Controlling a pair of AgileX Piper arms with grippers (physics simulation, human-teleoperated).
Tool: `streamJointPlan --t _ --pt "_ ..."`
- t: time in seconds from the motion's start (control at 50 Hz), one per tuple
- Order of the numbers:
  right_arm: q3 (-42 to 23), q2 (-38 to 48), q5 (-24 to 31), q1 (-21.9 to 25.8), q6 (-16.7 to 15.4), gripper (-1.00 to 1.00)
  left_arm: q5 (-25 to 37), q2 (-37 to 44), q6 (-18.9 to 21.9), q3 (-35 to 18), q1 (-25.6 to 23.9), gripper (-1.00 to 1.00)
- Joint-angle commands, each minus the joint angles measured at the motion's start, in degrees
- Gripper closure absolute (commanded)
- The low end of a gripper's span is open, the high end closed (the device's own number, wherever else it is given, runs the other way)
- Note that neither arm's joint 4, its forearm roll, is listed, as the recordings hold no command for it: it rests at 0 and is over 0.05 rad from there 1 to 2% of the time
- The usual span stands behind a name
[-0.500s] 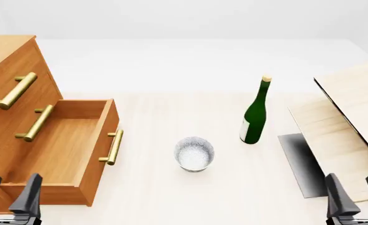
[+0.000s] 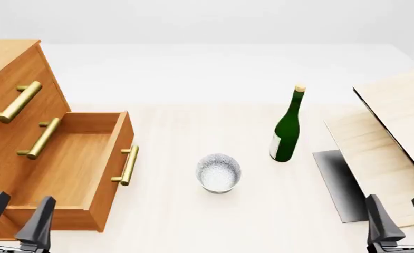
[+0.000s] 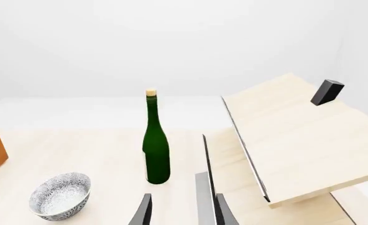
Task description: Put the bowl in the bottom drawer of the cabinet.
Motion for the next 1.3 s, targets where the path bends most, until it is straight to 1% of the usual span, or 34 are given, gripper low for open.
streamJointPlan --t 0.02,0.06,0.08,0.1,0.16,0.18,0.2,0.22,0.3,0.36,0.46,0.62,0.66,0.7,0.72,0.74,0.78,0.82,0.86,0.88,0.94,1.0,1.06,1.08,1.1,1.12,1.14,1.16,1.18,1.2,1.22,1.26,1.3 --pt "0.0 0.1 -0.1 0.0 0.0 -1.0 0.0 0.0 1.9 -0.8 -7.9 -1.0" --pt "0.0 0.1 -0.2 0.0 0.0 -1.0 0.4 0.2 2.4 -1.2 -9.9 -1.0" --pt "0.0 0.1 -0.2 0.0 0.0 -1.0 0.4 0.2 2.4 -1.2 -9.9 -1.0" --pt "0.0 0.2 -0.2 0.0 0.0 -1.0 0.8 0.1 2.0 -1.8 -10.2 -1.0" --pt "0.0 0.1 -0.1 0.0 0.0 -1.0 2.8 0.4 2.4 -4.5 -12.5 -1.0" --pt "0.0 0.1 -0.1 0.0 0.0 -1.0 3.1 0.1 2.4 -4.5 -12.5 -1.0" --pt "0.0 0.1 -0.1 0.0 0.0 -1.0 -1.2 -0.1 1.3 -0.5 -13.8 -1.0" --pt "0.0 0.1 -0.1 0.0 0.0 -1.0 -1.3 -0.1 1.9 -0.2 -14.0 -1.0" --pt "0.0 0.0 0.0 0.0 0.0 -1.0 -0.7 0.1 2.2 -1.1 -14.9 -1.0" --pt "0.0 0.0 0.0 0.0 0.0 -1.0 -0.6 1.4 2.6 -2.7 -16.9 -1.0" --pt "0.0 0.0 0.0 0.0 0.0 -1.0 -0.5 2.8 1.7 -4.5 -19.4 -1.0" --pt "0.0 0.0 0.0 0.0 0.0 -1.0 -6.1 11.2 2.3 -6.4 -24.2 -1.0" --pt "0.0 0.0 0.0 0.0 0.0 -1.0 -6.8 12.6 2.6 -7.0 -24.5 -1.0" --pt "0.0 -0.1 0.1 0.0 0.0 -1.0 -7.4 15.4 3.0 -8.5 -25.3 -1.0" --pt "0.0 -0.1 0.1 0.0 0.0 -1.0 -7.4 15.5 3.0 -8.5 -25.3 -1.0" --pt "0.0 -0.1 0.1 0.0 0.0 -1.0 -8.4 17.8 4.0 -9.1 -24.7 -1.0" --pt "0.0 -0.1 0.1 0.0 0.0 -1.0 -8.1 17.9 3.2 -9.9 -24.4 -1.0" --pt "0.0 -0.1 0.1 0.0 0.0 -1.0 -8.0 20.8 3.8 -11.9 -26.1 -1.0" --pt "0.0 -0.1 0.1 0.0 0.0 -1.0 -7.7 21.6 3.7 -12.9 -26.8 -1.0" --pt "0.0 -0.1 0.1 0.0 0.0 -1.0 -6.6 20.5 2.5 -14.0 -28.2 -1.0" --pt "0.0 -0.1 0.1 0.0 0.0 -1.0 -4.3 20.8 0.8 -16.7 -28.8 -1.0" --pt "0.0 -0.1 0.1 0.0 0.0 -1.0 -2.6 22.4 1.9 -19.5 -29.5 -1.0" --pt "0.0 -0.1 0.1 0.0 0.0 -1.0 -0.9 23.8 1.7 -22.4 -30.2 -1.0" --pt "0.0 -0.1 0.1 0.0 0.0 -1.0 -0.1 24.3 1.1 -24.2 -33.3 -1.0" --pt "0.0 -0.1 0.1 0.0 0.0 -1.0 0.0 24.3 1.1 -24.3 -33.3 -1.0" --pt "0.0 -0.1 0.1 0.0 0.0 -1.0 0.3 24.9 2.3 -24.8 -33.8 -1.0" --pt "0.0 -0.1 0.1 0.0 0.0 -1.0 0.7 25.1 2.2 -25.7 -33.6 -1.0" --pt "0.0 -0.1 0.1 0.0 0.0 -1.0 1.0 25.3 1.1 -26.3 -33.8 -1.0" --pt "0.0 -0.1 0.1 0.0 0.0 -1.0 1.3 26.1 1.5 -26.8 -33.9 -1.0" --pt "0.0 -0.1 0.1 0.0 0.0 -1.0 1.6 27.5 3.2 -27.5 -34.3 -1.0" --pt "0.0 -0.1 0.1 0.0 0.0 -1.0 1.8 27.3 2.5 -27.8 -34.4 -1.0" --pt "0.0 -0.1 0.1 0.0 0.0 -1.0 2.8 28.4 3.2 -29.4 -35.0 -1.0" --pt "0.0 -0.1 0.1 0.0 0.0 -1.0 3.2 29.2 3.1 -30.7 -35.4 -1.0"
